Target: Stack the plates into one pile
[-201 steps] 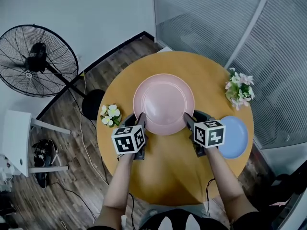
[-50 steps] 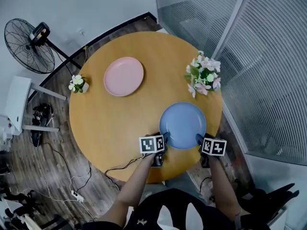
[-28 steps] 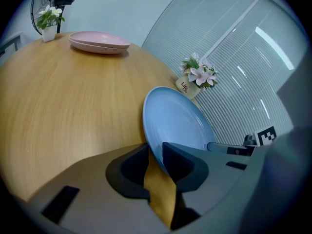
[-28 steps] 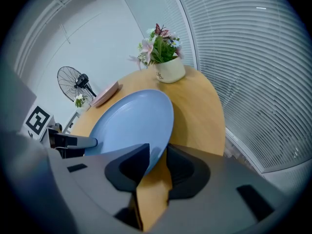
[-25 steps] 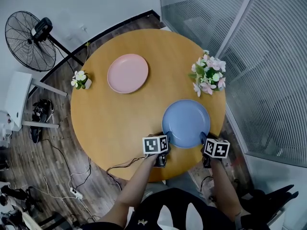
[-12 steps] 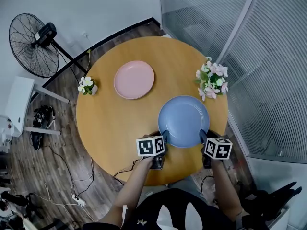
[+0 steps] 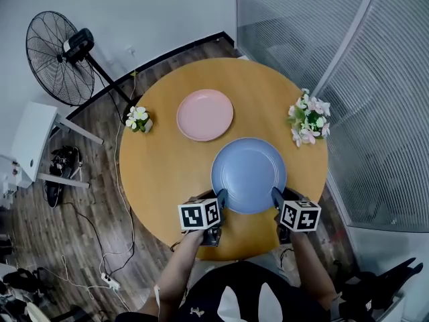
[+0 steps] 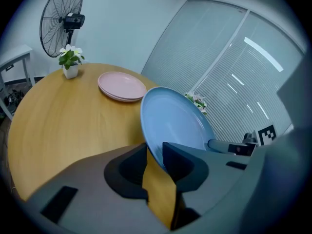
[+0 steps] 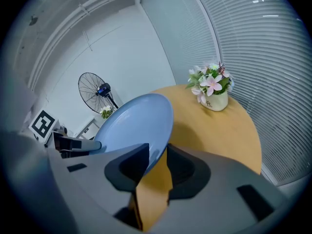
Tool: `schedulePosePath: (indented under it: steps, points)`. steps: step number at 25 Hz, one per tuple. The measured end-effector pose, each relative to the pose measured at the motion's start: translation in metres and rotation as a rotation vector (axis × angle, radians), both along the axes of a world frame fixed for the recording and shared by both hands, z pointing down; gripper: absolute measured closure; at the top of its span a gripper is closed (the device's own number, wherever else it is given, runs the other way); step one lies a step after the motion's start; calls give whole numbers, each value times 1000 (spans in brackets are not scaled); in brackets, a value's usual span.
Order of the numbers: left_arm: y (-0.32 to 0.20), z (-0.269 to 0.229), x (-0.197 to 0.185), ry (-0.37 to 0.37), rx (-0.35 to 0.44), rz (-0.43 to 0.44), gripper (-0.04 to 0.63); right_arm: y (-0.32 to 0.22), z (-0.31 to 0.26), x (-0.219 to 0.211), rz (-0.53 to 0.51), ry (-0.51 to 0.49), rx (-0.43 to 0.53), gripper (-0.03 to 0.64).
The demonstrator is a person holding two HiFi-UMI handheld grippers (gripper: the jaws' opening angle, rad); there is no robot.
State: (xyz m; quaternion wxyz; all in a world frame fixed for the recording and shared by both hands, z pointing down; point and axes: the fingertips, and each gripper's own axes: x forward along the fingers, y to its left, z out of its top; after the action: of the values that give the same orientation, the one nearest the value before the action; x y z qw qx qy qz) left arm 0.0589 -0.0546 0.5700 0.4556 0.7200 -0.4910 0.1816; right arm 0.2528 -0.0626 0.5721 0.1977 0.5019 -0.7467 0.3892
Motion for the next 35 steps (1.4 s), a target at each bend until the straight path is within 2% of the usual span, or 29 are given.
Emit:
schedulePosePath:
  steps: [9, 16, 25, 35]
  points:
    - [30, -8, -69, -4, 0, -97, 499, 15, -9, -70, -116, -7, 9, 489]
    - [45, -6, -103, -2, -15, -152, 500, 21, -12, -106, -178, 5, 5, 485]
    - [28, -14, -115, 6, 1, -154, 499, 2, -16, -119, -195, 12, -2, 483]
    - [-19, -23, -120, 10, 42, -155, 500, -46, -24, -125, -219, 27, 25, 480]
